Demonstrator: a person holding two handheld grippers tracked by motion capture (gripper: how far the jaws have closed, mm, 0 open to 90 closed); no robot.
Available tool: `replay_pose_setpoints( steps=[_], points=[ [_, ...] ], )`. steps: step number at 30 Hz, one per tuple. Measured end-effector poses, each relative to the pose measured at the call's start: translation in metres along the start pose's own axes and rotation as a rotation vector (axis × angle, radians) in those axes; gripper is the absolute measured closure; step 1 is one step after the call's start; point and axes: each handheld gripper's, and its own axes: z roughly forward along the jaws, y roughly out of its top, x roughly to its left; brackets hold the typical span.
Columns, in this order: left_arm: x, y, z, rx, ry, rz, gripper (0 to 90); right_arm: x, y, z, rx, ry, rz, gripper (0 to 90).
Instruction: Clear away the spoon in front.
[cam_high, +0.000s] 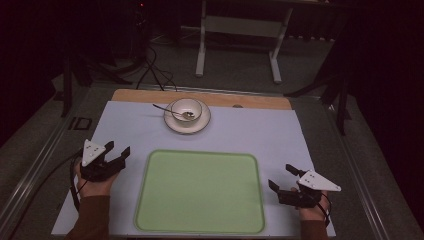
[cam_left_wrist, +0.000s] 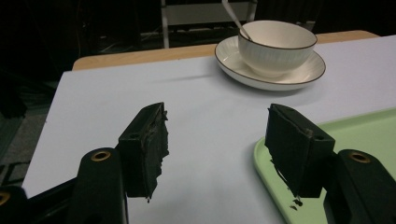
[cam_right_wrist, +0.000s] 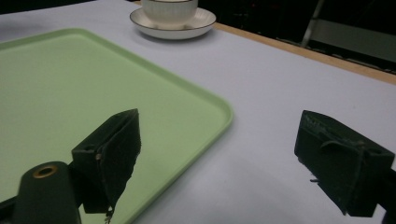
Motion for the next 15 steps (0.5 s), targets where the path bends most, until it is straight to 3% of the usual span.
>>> replay_pose_setpoints(
  steps=[10,15],
  points=[
    [0.003,0.015,0.009,-0.005,-0.002,-0.008,38.6,-0.002,0.000,-0.001,0.000,-0.014,0.003,14.2],
    [-0.002,0.025,0.016,0.002,-0.008,0.013,38.6,-0.002,0.000,-0.002,-0.008,-0.016,0.008,14.2]
  ],
)
